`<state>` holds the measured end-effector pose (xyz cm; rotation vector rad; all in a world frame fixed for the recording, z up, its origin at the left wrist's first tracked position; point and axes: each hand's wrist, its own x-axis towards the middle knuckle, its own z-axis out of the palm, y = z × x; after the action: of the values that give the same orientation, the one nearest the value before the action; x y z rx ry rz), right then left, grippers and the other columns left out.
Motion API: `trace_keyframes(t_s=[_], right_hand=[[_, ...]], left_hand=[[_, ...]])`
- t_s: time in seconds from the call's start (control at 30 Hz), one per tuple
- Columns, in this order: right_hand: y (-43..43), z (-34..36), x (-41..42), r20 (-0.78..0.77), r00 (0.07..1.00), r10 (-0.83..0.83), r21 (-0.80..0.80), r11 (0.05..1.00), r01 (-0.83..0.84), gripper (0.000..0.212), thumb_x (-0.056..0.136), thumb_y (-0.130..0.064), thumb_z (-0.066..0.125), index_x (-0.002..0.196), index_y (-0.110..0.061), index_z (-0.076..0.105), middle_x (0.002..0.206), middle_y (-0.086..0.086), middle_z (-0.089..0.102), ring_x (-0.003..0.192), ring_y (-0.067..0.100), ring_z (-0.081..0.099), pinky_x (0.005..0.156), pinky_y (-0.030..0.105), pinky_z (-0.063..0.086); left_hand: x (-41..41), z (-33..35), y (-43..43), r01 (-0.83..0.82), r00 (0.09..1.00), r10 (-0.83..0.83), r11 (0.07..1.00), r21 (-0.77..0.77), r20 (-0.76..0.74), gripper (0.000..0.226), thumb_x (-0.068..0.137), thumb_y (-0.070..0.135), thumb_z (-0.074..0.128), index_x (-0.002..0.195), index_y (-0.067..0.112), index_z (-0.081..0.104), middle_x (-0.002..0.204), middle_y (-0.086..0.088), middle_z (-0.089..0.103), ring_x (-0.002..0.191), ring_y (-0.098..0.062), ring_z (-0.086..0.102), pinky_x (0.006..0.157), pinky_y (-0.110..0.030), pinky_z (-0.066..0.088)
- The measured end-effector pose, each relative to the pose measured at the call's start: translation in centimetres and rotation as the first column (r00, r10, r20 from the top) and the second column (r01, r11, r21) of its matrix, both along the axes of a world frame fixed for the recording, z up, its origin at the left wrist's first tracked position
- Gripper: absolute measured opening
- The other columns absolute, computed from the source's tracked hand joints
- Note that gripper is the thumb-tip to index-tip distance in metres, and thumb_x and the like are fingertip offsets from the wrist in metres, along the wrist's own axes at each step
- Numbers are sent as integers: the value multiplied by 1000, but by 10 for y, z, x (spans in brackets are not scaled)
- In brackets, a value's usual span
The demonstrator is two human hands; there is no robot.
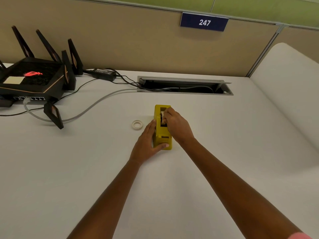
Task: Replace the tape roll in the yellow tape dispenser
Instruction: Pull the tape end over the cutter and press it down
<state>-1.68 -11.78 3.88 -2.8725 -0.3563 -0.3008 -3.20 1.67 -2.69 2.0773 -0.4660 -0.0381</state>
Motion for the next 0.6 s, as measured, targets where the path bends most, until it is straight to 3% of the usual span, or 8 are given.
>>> trace_keyframes(t_s=[0.07,0.2,0.33,0.6], right_hand=[[0,0,-1,-4,1000,-3,-9,1000,3,19,92,-10,46,107,1,49,117,17,52,92,30,55,73,41,53],[4,-4,-4,-10,1000,-18,-19,1000,18,23,92,-11,47,111,1,48,126,16,48,100,31,54,74,42,53],[5,-8,-8,-11,999,-44,12,999,44,23,91,-10,48,110,2,50,129,17,47,102,33,54,73,43,53],[8,-6,-15,33,996,-86,57,995,84,22,91,-12,49,108,1,52,128,16,48,101,32,55,74,39,52]], left_hand=[[0,1,0,-2,1000,2,1000,1,-7,111,57,76,53,142,17,13,152,-4,24,137,-19,29,109,-36,33],[0,1,0,-15,1000,14,1000,14,13,97,70,49,69,142,16,14,152,-5,24,138,-21,28,109,-45,35],[-3,5,0,-20,1000,20,1000,12,-1,112,57,79,49,142,16,13,152,-5,24,137,-20,28,110,-39,34],[-1,2,0,-14,1000,14,1000,12,7,121,50,90,37,142,16,13,152,-5,23,138,-20,27,110,-38,33]])
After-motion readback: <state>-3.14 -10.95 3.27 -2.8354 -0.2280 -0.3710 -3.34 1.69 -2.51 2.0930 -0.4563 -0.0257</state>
